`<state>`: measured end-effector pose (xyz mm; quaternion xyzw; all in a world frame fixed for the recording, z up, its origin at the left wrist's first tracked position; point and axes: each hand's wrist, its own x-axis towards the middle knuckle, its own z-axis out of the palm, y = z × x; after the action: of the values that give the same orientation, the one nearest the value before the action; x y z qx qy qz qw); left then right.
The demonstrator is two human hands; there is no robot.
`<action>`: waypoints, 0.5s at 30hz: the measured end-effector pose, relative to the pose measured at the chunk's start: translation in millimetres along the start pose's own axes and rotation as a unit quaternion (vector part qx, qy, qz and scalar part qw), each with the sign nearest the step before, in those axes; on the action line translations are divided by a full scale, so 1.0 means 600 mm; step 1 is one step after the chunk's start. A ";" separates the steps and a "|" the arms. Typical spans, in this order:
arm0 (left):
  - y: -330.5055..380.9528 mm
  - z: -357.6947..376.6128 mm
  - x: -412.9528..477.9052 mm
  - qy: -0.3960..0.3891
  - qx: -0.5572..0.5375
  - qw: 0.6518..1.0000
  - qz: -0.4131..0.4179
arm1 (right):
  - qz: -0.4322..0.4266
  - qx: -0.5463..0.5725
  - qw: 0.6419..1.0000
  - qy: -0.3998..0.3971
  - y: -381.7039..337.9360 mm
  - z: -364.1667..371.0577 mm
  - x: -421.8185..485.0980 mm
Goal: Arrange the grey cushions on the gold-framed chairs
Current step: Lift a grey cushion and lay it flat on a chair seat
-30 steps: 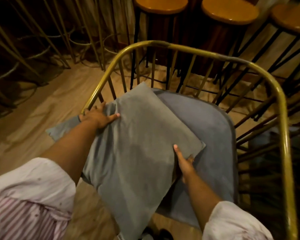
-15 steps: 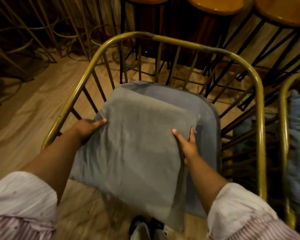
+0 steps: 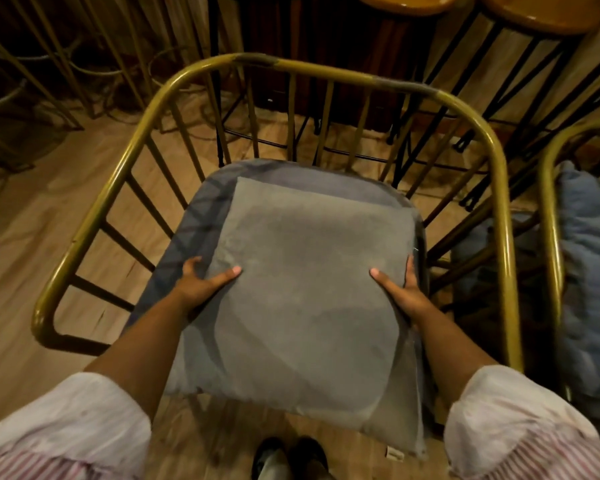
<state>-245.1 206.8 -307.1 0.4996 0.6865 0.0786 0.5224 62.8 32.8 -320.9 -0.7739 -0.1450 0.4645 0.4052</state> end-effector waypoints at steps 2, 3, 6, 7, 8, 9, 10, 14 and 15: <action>-0.008 0.008 0.004 -0.024 0.004 1.000 0.001 | 0.006 0.001 1.000 0.005 0.007 -0.001 0.009; -0.009 0.010 0.003 -0.031 0.015 0.999 0.010 | 0.002 0.005 1.000 0.007 0.008 0.000 0.012; -0.005 0.003 -0.011 -0.053 0.038 0.997 0.028 | -0.010 0.016 1.000 0.020 0.004 0.006 0.002; -0.005 -0.002 -0.015 -0.063 0.042 0.997 0.025 | -0.012 0.023 0.999 0.021 0.003 0.009 -0.003; -0.004 -0.010 -0.022 -0.065 0.049 0.996 0.020 | -0.010 0.027 0.999 0.018 0.002 0.012 -0.011; -0.004 -0.018 -0.027 -0.061 0.059 0.996 0.016 | -0.004 0.030 0.999 0.011 0.004 0.017 -0.020; -0.005 -0.026 -0.032 -0.057 0.068 0.996 0.009 | 0.000 0.031 1.000 0.007 0.008 0.024 -0.028; -0.007 -0.036 -0.039 -0.085 0.095 0.992 -0.001 | 0.018 0.020 0.999 0.023 0.035 0.046 -0.044; -0.008 -0.034 -0.039 -0.094 0.094 0.991 -0.001 | 0.021 0.004 0.999 0.024 0.040 0.046 -0.042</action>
<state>-265.1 194.8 -286.3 0.5512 0.6393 -0.0341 0.5351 22.6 16.0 -330.4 -0.7862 -0.1171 0.4548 0.4016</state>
